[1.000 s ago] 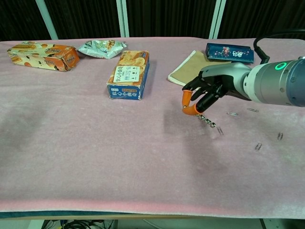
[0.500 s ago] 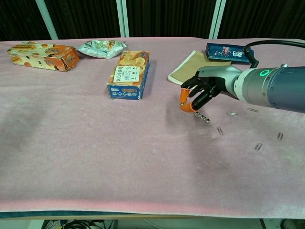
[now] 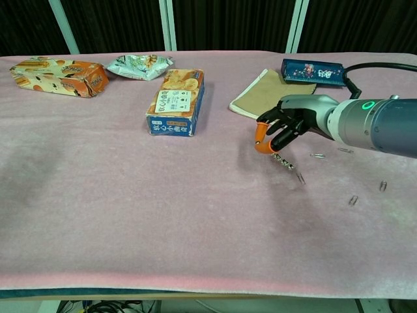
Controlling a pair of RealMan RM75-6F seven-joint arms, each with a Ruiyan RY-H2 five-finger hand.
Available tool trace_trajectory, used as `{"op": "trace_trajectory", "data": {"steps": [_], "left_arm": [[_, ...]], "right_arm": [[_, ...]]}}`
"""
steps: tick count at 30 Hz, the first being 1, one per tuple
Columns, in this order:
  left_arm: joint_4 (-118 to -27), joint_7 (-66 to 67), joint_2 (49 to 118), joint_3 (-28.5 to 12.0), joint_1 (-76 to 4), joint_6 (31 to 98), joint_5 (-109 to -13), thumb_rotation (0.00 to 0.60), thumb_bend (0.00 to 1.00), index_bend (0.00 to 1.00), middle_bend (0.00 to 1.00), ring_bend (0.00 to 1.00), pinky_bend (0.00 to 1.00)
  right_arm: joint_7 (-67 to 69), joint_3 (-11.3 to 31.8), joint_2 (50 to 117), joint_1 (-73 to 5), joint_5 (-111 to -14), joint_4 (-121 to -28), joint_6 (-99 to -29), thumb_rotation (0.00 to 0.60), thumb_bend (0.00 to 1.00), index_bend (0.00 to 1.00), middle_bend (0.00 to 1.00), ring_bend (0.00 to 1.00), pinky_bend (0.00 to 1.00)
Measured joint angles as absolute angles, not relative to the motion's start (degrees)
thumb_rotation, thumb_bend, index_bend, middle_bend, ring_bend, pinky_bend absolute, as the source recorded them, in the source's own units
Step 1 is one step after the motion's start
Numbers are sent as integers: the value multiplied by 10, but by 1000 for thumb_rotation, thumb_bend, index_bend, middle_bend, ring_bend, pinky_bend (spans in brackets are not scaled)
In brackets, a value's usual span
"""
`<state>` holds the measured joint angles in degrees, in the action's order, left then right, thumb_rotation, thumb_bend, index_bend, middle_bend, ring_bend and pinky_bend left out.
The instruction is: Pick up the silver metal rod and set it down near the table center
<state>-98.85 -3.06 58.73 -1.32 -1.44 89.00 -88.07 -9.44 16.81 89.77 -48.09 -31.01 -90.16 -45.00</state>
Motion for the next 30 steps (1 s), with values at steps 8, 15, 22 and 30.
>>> {"op": "trace_trajectory", "data": {"steps": [8, 15, 22, 30], "left_arm": [[-990, -29, 587, -12, -15, 890, -883, 600, 218, 54, 0, 0, 0], [-989, -28, 587, -12, -15, 889, -883, 600, 218, 54, 0, 0, 0], [-989, -26, 588, -12, -15, 889, -883, 600, 219, 54, 0, 0, 0], [-989, -23, 590, -12, -15, 888, -883, 600, 218, 54, 0, 0, 0]], "right_arm": [[-73, 163, 903, -476, -325, -886, -449, 600, 362, 611, 41, 124, 170], [-60, 153, 903, -470, -331, -880, -445, 600, 362, 611, 41, 125, 170], [-44, 149, 903, -462, -343, -876, -442, 600, 362, 611, 41, 125, 170], [-34, 149, 884, -450, -365, -904, -450, 600, 362, 611, 41, 125, 170]]}}
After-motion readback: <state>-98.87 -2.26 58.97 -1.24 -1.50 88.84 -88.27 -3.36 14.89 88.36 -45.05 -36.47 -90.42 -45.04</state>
